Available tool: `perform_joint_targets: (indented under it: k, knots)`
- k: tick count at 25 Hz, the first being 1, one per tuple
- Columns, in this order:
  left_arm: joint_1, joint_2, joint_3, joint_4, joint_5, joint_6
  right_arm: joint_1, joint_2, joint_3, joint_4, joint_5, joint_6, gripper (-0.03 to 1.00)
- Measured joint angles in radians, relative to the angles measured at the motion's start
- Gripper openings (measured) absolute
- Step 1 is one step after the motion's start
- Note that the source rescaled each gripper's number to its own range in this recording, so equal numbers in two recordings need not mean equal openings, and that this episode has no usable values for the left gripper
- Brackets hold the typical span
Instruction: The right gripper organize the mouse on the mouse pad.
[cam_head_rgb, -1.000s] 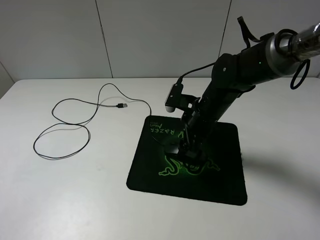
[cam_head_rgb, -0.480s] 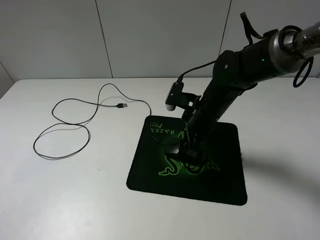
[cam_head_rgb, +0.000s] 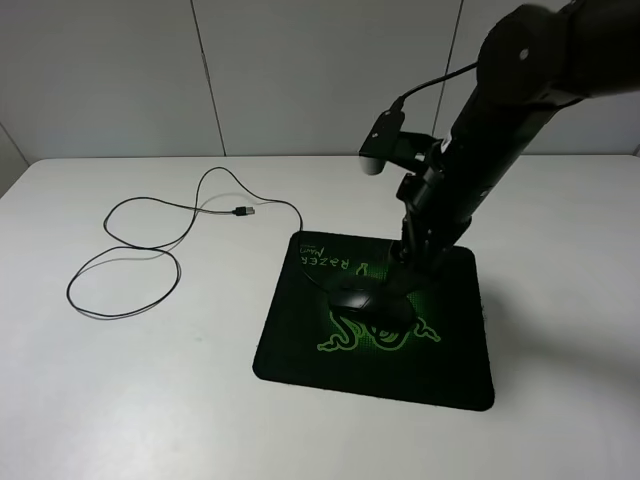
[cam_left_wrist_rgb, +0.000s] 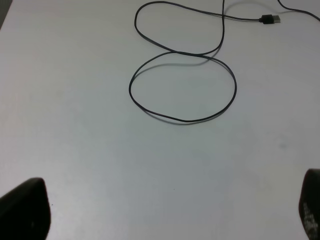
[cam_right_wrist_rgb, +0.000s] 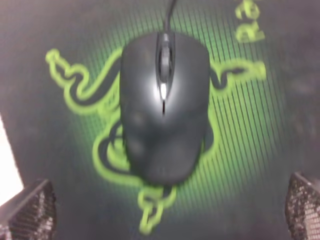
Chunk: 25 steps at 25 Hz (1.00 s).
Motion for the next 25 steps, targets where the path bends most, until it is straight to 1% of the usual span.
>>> perform_joint_targets:
  k: [7, 13, 16, 18, 22, 25]
  knots:
    - [0.0, 0.0, 0.0, 0.0, 0.0, 0.0, 0.0, -0.189, 0.0, -0.121, 0.236, 0.225, 1.0]
    - [0.0, 0.0, 0.0, 0.0, 0.0, 0.0, 0.0, -0.351, 0.0, -0.19, 0.383, 0.446, 1.0]
    - [0.0, 0.0, 0.0, 0.0, 0.0, 0.0, 0.0, -0.428, 0.002, -0.205, 0.401, 0.559, 1.0]
    - [0.0, 0.0, 0.0, 0.0, 0.0, 0.0, 0.0, -0.483, 0.01, -0.211, 0.402, 0.608, 1.0]
    - [0.0, 0.0, 0.0, 0.0, 0.0, 0.0, 0.0, -0.608, 0.057, -0.211, 0.403, 0.673, 1.0]
    - [0.0, 0.0, 0.0, 0.0, 0.0, 0.0, 0.0, -0.712, 0.1, -0.198, 0.406, 0.697, 1.0]
